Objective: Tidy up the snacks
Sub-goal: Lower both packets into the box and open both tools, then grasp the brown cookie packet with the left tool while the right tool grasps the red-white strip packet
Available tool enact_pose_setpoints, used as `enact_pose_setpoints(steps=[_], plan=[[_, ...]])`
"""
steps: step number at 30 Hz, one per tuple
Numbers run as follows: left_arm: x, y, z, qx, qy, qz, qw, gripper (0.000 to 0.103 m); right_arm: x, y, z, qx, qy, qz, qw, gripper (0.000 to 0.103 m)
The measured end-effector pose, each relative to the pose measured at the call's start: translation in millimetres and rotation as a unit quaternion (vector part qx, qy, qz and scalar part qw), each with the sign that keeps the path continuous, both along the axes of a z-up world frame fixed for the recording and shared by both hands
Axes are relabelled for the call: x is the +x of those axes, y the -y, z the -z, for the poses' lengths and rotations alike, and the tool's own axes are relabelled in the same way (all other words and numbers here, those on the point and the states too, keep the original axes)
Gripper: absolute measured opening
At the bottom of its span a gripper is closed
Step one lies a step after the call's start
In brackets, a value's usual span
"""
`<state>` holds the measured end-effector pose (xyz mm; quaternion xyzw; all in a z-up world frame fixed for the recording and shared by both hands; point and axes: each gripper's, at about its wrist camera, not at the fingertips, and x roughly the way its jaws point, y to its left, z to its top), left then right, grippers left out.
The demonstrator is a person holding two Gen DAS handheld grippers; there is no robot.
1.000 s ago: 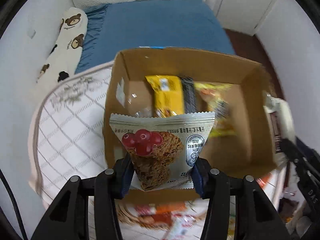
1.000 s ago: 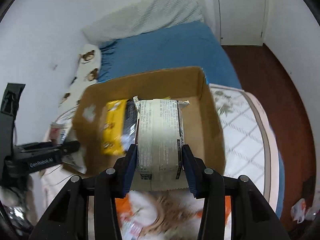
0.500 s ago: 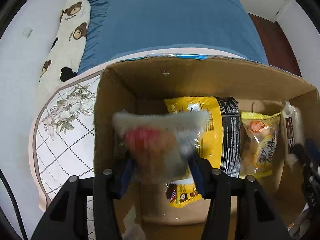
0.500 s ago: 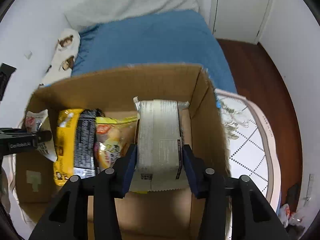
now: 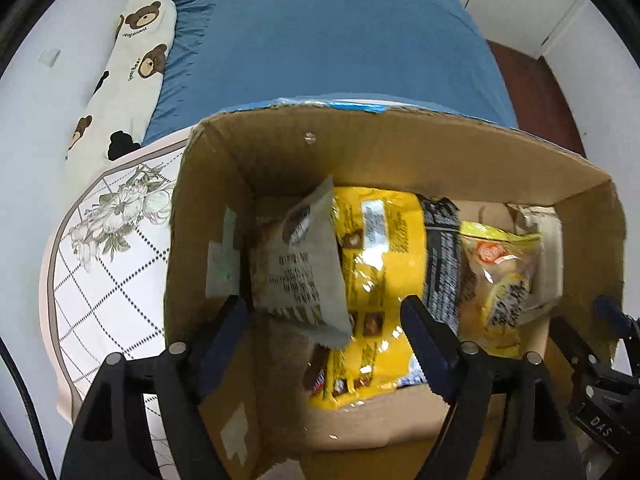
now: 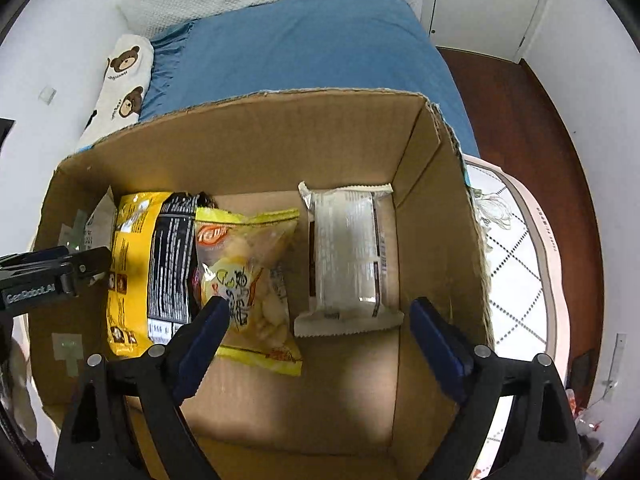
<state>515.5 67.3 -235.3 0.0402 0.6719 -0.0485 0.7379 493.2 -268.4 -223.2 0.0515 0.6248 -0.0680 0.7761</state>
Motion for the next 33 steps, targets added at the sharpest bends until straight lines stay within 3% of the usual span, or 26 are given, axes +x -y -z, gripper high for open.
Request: enact_pose_setpoints(steps=[8, 18, 33], plan=[[-44, 1, -34, -0.021, 0.051, 0.001, 0.9984, 0.078, -25, -8, -21, 0.002, 0.007, -0.001, 1.0, 0.093], [-107, -3, -95, -0.044, 0.127, -0.002, 0.9909, 0.078, -71, -27, -74, 0.004, 0.061, -0.015, 0.998, 0.093], [-178, -15, -154, -0.06, 0.2, 0.011, 0.9779, 0.078, -144, -47, -131, 0.024, 0.117, -0.013, 0.993, 0.093]])
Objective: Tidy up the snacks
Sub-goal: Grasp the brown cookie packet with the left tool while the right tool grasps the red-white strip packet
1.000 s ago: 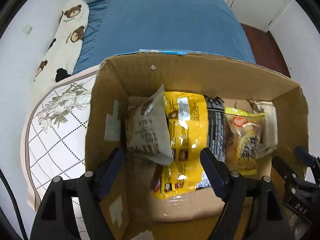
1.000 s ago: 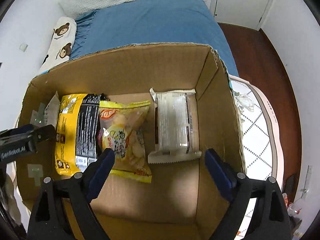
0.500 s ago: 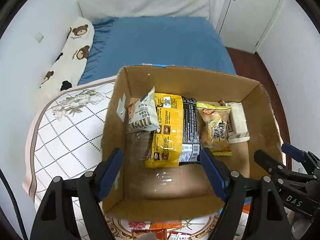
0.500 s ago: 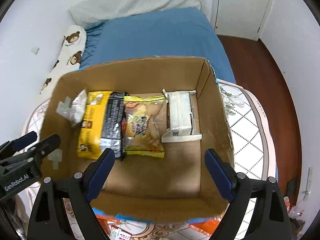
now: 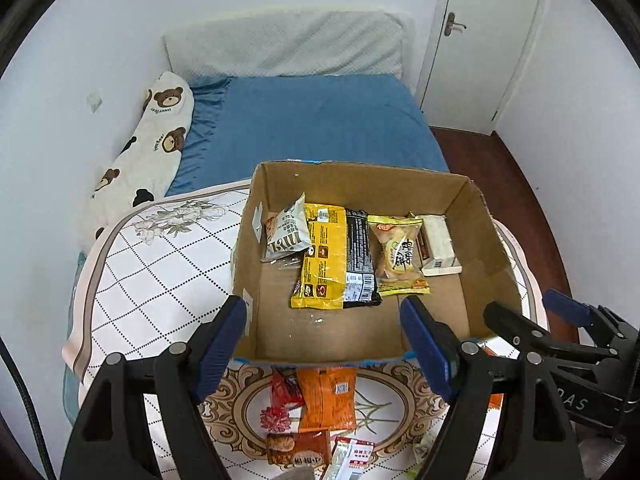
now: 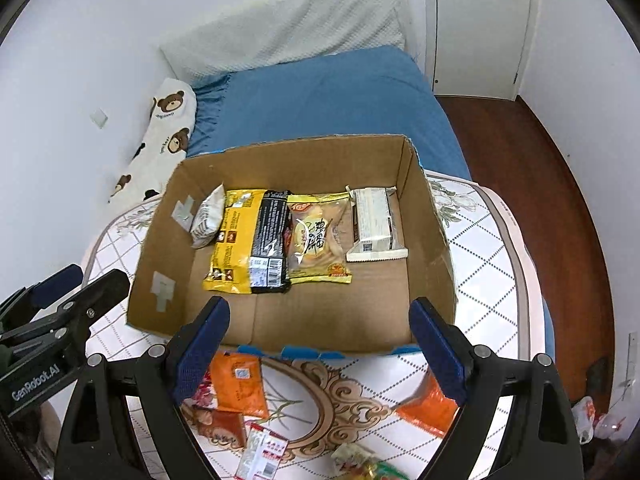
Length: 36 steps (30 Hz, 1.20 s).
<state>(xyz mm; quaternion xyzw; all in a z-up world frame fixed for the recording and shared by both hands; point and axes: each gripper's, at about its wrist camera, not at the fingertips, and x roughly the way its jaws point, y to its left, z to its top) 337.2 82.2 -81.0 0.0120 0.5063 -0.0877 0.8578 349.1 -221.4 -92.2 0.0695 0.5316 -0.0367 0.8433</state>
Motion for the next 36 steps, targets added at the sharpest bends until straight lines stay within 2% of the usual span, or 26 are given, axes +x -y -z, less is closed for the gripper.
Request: enact_pose_setpoints(steps=[4, 7, 10, 13, 15, 17, 19, 20, 22, 23, 24, 25, 27, 28, 30, 32, 33, 35, 36], plan=[[-18, -6, 2, 0.004, -0.001, 0.0, 1.0, 0.078, -17, 0, 1, 0.013, -0.003, 0.005, 1.0, 0.093], [-36, -12, 22, 0.02, -0.02, -0.001, 0.9996, 0.078, -35, 3, 15, 0.028, -0.021, 0.013, 0.999, 0.093], [-60, -21, 58, 0.048, -0.054, 0.002, 0.9974, 0.078, -55, 6, 42, 0.045, -0.053, 0.019, 0.997, 0.093], [-82, -33, 113, 0.068, -0.127, 0.013, 0.9896, 0.078, -79, 7, 79, 0.072, -0.098, 0.025, 0.992, 0.093], [-93, -43, 151, 0.068, -0.18, 0.012, 0.9812, 0.078, -95, 6, 105, 0.084, -0.127, 0.028, 0.988, 0.093], [-100, -44, 172, 0.084, -0.193, 0.021, 0.9773, 0.078, -107, 3, 126, 0.097, -0.151, 0.031, 0.983, 0.089], [-107, -38, 187, 0.1, -0.198, 0.059, 0.9733, 0.078, -117, 0, 146, 0.108, -0.174, 0.031, 0.978, 0.083], [-112, -32, 191, 0.119, -0.184, 0.092, 0.9713, 0.078, -121, -1, 154, 0.108, -0.182, 0.03, 0.977, 0.083], [-122, -17, 202, 0.178, -0.16, 0.164, 0.957, 0.078, -127, -3, 164, 0.102, -0.193, 0.03, 0.975, 0.083], [-128, -10, 208, 0.211, -0.145, 0.206, 0.9444, 0.078, -130, -3, 168, 0.099, -0.198, 0.029, 0.975, 0.083], [-133, -5, 213, 0.231, -0.137, 0.233, 0.9347, 0.078, -134, -3, 172, 0.094, -0.203, 0.03, 0.974, 0.083], [-137, 1, 219, 0.251, -0.132, 0.265, 0.9216, 0.078, -135, -2, 174, 0.091, -0.205, 0.029, 0.974, 0.083], [-142, 9, 234, 0.281, -0.13, 0.308, 0.8995, 0.078, -139, -3, 179, 0.084, -0.212, 0.029, 0.973, 0.083], [-143, 12, 241, 0.289, -0.133, 0.324, 0.891, 0.078, -141, -4, 181, 0.083, -0.214, 0.029, 0.973, 0.083], [-144, 17, 253, 0.295, -0.14, 0.346, 0.8797, 0.079, -144, -7, 186, 0.081, -0.221, 0.03, 0.971, 0.083], [-146, 22, 262, 0.298, -0.141, 0.357, 0.8739, 0.077, -145, -12, 188, 0.08, -0.225, 0.028, 0.971, 0.083], [-149, 22, 265, 0.299, -0.139, 0.356, 0.8743, 0.076, -146, -15, 189, 0.078, -0.227, 0.027, 0.97, 0.083], [-152, 19, 263, 0.292, -0.135, 0.342, 0.8827, 0.07, -147, -21, 191, 0.071, -0.243, 0.027, 0.967, 0.083], [-152, 15, 261, 0.283, -0.141, 0.323, 0.8918, 0.068, -148, -24, 192, 0.072, -0.244, 0.025, 0.967, 0.083]])
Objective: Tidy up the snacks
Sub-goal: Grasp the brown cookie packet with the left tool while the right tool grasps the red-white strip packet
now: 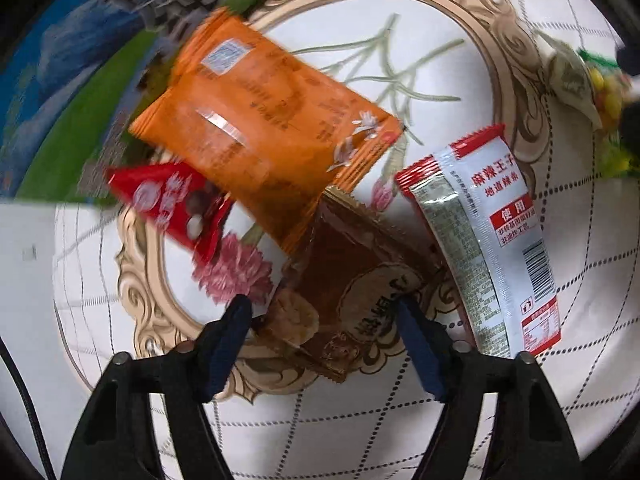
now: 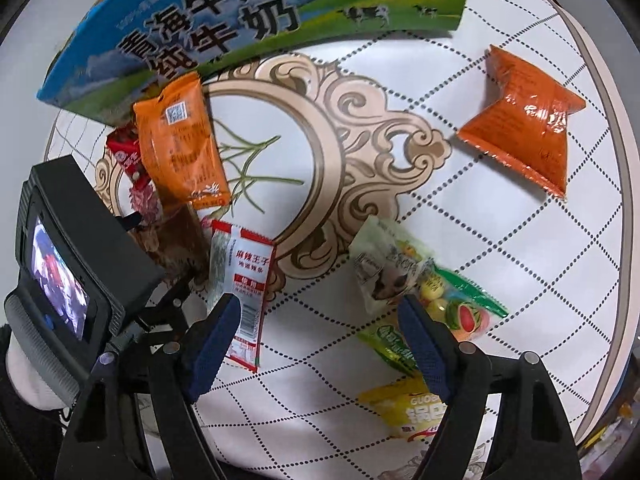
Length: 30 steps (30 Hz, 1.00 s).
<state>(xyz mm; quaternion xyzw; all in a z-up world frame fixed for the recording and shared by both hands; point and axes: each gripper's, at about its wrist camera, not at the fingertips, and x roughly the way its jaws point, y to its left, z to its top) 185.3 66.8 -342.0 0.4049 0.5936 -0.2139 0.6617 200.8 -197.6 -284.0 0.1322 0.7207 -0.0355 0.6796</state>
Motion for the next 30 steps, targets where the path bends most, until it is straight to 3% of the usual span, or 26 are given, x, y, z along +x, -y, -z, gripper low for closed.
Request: enact_pose_setpoints(steps=[1, 2, 4, 7, 8, 11, 13, 14, 16, 19, 23, 25, 27, 29, 30], plan=[[-1, -4, -1, -0.01, -0.005, -0.025, 0.9996, 0.065, 0, -4, 2, 0.001, -0.001, -0.002, 1.0, 0.083], [2, -12, -5, -0.022, -0.013, -0.062, 0.9978, 0.064, 0, -8, 4, 0.001, -0.035, -0.004, 0.999, 0.083], [8, -35, -8, -0.046, -0.043, -0.162, 0.9848, 0.064, 0, -18, 10, 0.005, -0.039, -0.01, 0.999, 0.083], [11, -84, -6, -0.096, -0.102, -0.327, 0.9346, 0.064, 2, -36, 26, 0.014, -0.047, -0.018, 0.999, 0.083], [9, -101, -4, -0.114, -0.114, -0.378, 0.9116, 0.064, 3, -42, 32, 0.017, -0.051, -0.019, 0.998, 0.083], [-3, -150, 6, -0.173, -0.153, -0.511, 0.8279, 0.064, 6, -61, 56, 0.026, -0.067, -0.017, 0.997, 0.083], [-9, -164, 10, -0.2, -0.168, -0.542, 0.7988, 0.066, 7, -69, 70, 0.031, -0.078, -0.009, 0.996, 0.083], [-11, -165, 10, -0.208, -0.171, -0.543, 0.7953, 0.066, 7, -74, 78, 0.035, -0.086, -0.005, 0.996, 0.083], [-14, -166, 12, -0.21, -0.174, -0.524, 0.8067, 0.066, 9, -84, 89, 0.017, -0.094, -0.022, 0.995, 0.077], [2, -145, 9, -0.189, -0.173, -0.472, 0.8439, 0.067, 11, -97, 88, -0.017, -0.085, -0.086, 0.992, 0.061], [4, -115, 13, -0.136, -0.163, -0.387, 0.8973, 0.068, 9, -108, 78, -0.054, -0.068, -0.168, 0.982, 0.056], [2, -99, 15, -0.117, -0.161, -0.354, 0.9136, 0.069, 9, -109, 76, -0.067, -0.076, -0.21, 0.973, 0.056], [-1, -87, 19, -0.099, -0.154, -0.33, 0.926, 0.069, 10, -104, 76, -0.062, -0.081, -0.211, 0.972, 0.059], [-1, -80, 21, -0.087, -0.139, -0.326, 0.931, 0.068, 13, -99, 76, -0.055, -0.08, -0.201, 0.975, 0.063], [-1, -80, 20, -0.091, -0.13, -0.336, 0.9282, 0.066, 13, -91, 75, -0.047, -0.078, -0.181, 0.979, 0.065]])
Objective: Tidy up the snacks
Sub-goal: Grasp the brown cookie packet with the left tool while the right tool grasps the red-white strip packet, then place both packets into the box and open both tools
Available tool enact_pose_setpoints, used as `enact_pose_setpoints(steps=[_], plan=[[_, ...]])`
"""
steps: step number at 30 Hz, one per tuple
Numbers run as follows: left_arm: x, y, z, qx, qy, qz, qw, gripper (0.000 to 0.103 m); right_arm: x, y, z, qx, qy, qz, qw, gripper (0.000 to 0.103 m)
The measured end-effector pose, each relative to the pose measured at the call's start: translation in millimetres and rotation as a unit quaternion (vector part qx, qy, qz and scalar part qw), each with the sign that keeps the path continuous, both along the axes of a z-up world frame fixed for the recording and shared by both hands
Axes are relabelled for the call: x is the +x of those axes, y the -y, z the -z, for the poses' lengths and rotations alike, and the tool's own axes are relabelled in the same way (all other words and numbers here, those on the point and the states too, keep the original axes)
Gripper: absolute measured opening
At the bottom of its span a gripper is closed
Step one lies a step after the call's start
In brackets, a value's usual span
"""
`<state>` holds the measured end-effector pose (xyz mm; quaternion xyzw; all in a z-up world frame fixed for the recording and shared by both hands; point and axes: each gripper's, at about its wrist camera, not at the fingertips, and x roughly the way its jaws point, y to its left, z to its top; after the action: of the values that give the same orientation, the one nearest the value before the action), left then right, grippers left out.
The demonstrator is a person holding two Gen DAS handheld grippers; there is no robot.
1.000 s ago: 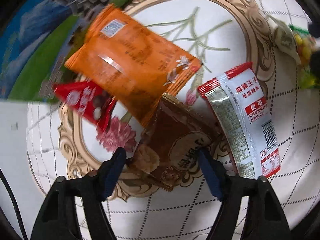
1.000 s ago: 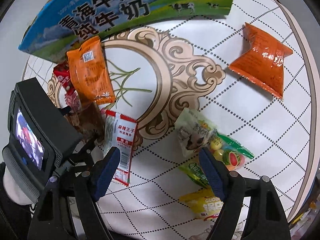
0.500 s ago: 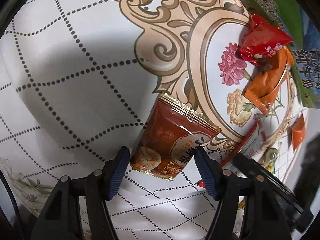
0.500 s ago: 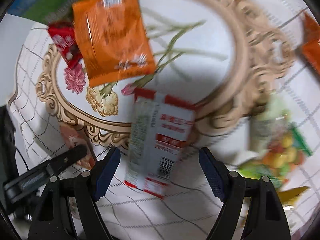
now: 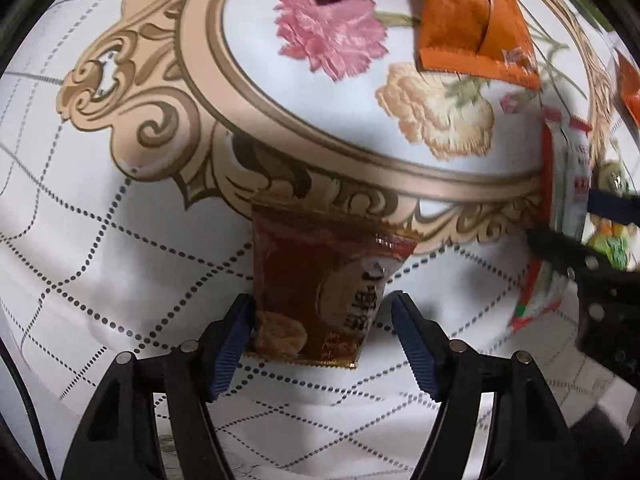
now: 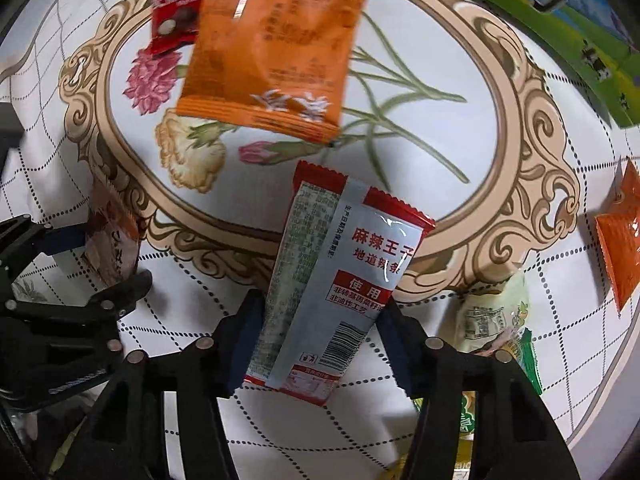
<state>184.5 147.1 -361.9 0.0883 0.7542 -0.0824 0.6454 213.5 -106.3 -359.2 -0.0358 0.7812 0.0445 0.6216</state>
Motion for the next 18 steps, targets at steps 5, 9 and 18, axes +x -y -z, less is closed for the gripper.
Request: enact_pose_setpoints(steps=[5, 9, 18], plan=[[2, -20, -14, -0.029, 0.012, -0.121, 0.9922, 0.057, -4, 36, -5, 0.039, 0.001, 0.106, 0.994, 0.065], [3, -30, -2, -0.056, -0.014, -0.16, 0.9855, 0.059, -6, 37, -17, 0.032, 0.029, 0.078, 0.996, 0.054], [13, 2, 1, -0.021, 0.015, -0.113, 0.9933, 0.054, -3, 51, -10, 0.027, 0.026, 0.079, 0.996, 0.058]])
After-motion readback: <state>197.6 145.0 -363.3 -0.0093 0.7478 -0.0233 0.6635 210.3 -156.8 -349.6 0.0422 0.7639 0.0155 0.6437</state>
